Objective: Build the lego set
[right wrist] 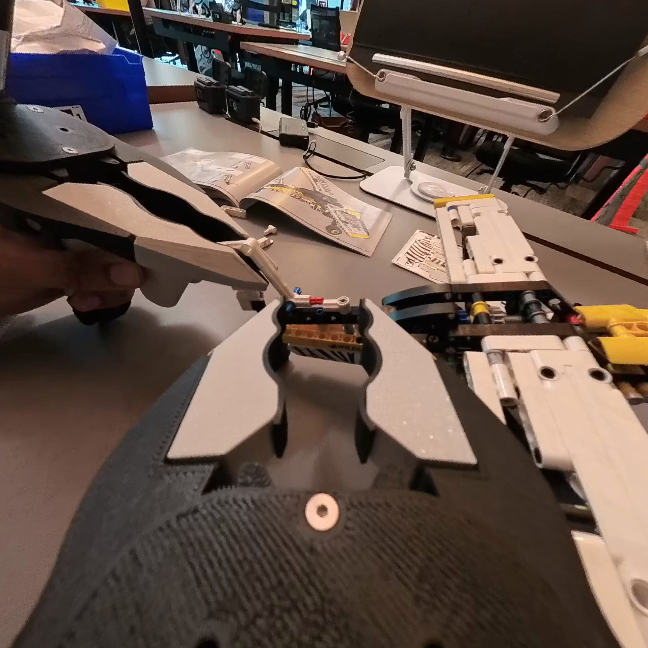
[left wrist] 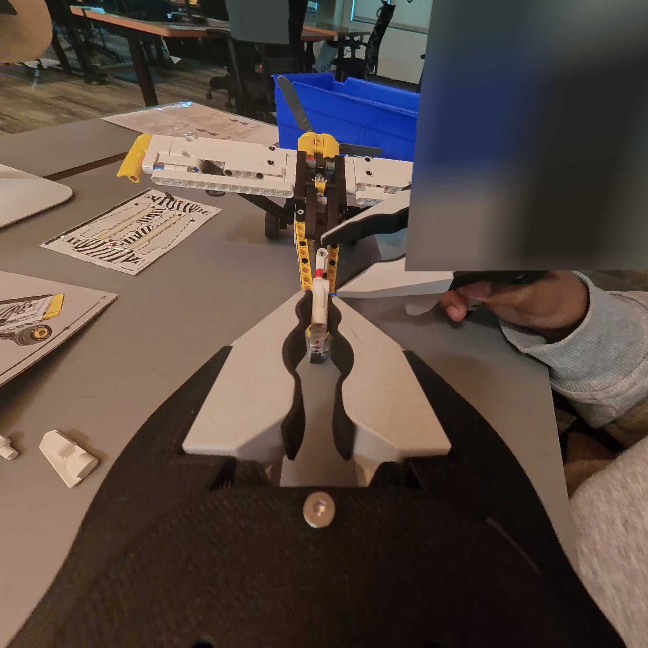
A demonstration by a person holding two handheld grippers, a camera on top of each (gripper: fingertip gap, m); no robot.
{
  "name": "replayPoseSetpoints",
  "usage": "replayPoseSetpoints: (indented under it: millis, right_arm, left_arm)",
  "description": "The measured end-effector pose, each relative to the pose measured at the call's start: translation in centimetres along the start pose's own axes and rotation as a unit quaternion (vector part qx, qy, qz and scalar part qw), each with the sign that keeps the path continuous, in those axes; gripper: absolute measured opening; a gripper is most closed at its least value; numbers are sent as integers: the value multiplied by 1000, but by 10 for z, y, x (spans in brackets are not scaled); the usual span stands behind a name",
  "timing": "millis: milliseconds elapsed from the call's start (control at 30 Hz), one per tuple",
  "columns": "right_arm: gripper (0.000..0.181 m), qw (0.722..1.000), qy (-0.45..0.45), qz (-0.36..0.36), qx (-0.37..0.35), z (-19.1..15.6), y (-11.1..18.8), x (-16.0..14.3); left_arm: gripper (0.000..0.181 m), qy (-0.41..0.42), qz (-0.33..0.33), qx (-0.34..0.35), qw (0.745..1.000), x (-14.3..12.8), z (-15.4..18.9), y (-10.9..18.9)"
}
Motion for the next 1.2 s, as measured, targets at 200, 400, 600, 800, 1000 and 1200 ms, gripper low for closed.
replayPoseSetpoints:
  millis: [200, 400, 600, 800, 1000, 1200]
  right_arm:
    - [44, 1000, 20, -16, 8, -6, -4, -4]
    - [42, 1000, 14, -14, 12, -5, -4, -3]
    - [42, 1000, 9, -16, 12, -5, -4, -4]
    - [38, 1000, -2, -15, 15, -3, -4, -4]
    - [39, 1000, -3, -15, 15, -3, -4, -4]
    - [44, 1000, 11, -19, 10, -5, -5, -4]
  left_arm:
    - [6, -3, -9, -2, 1000, -2, 2, -2]
    - [7, 0, -4, -1, 1000, 0, 1, -3]
    - [7, -1, -6, 1, 1000, -1, 1, -4]
    - [7, -5, -7, 3, 1000, -1, 1, -4]
    - [6, 2, -8, -2, 1000, -1, 1, -4]
    - [7, 20, -23, -2, 1000, -6, 0, -5]
Point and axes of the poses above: each gripper's, where its closed fingertips meet, y back along the fingers, x out of its top, z = x × y across the jaws, the point moved 1 cm from there along y, back along the fingers, and after that the axes turned 2 degrees about z, right-handed, at the moved point
